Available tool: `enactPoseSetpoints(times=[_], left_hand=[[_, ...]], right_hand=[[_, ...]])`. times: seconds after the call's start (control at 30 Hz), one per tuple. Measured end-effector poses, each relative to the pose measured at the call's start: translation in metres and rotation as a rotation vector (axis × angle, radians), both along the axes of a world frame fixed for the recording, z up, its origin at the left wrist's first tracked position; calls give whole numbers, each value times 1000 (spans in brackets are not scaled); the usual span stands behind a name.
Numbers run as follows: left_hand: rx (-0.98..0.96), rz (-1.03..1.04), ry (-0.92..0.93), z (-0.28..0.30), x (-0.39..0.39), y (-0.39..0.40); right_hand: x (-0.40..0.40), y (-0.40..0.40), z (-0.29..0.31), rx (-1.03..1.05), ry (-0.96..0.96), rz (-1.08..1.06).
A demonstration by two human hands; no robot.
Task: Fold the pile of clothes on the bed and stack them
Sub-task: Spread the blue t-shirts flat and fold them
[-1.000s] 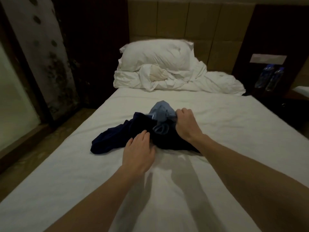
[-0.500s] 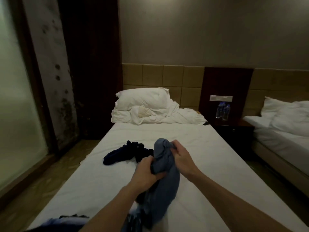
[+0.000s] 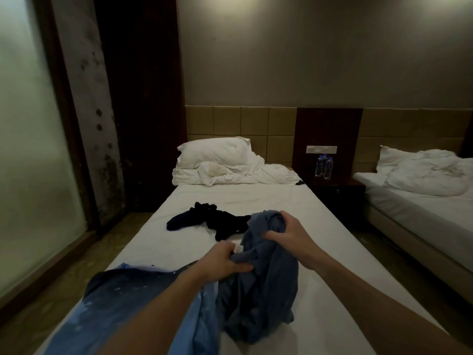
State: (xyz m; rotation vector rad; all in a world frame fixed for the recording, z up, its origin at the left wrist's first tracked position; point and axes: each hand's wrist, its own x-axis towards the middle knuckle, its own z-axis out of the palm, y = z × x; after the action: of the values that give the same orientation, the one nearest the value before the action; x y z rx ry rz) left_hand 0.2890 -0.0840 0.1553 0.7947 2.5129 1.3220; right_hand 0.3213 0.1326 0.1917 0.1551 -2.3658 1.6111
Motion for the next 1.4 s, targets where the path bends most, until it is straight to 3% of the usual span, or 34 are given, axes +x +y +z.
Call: enactPoseSetpoints(times=[0.17,0.33,0.47,0.53,0.63,0.73,0.9,0.97,1.1,1.17,1.3,1.4], left_hand=[[186,4,-11,5,18,-4],[131,86,121,-1,11,-11],[169,79,128,-7,10,0],[188,76,137,-11,9,6],[221,116,131,-14,5,9],[177,180,169,-18,-2,4],[-124,248,292,-23,-12,-11],[-151,256,317,-21,-15,-15],[-80,190,277,-7,-18,-18],[-57,93,245,-2,-18,-24],[-69,1,211,3,-18,-40],[-62,164,350,4,-11,-39]], right_hand=[[18,29,-1,32,-22,-59],[25,35,-6,-37,-18,-197],[31,3,-32,-24,-264,115],[28,-11,-54,94,-333,184],[21,-20,-75,358,-240,171],[14,-12,-73,450,-161,85],[10,10,-56,303,-147,-22],[14,20,-46,306,-154,20],[21,41,-36,667,-175,219],[22,53,-32,748,-141,199],[26,77,-23,739,-68,47],[27,85,-13,573,18,-115]])
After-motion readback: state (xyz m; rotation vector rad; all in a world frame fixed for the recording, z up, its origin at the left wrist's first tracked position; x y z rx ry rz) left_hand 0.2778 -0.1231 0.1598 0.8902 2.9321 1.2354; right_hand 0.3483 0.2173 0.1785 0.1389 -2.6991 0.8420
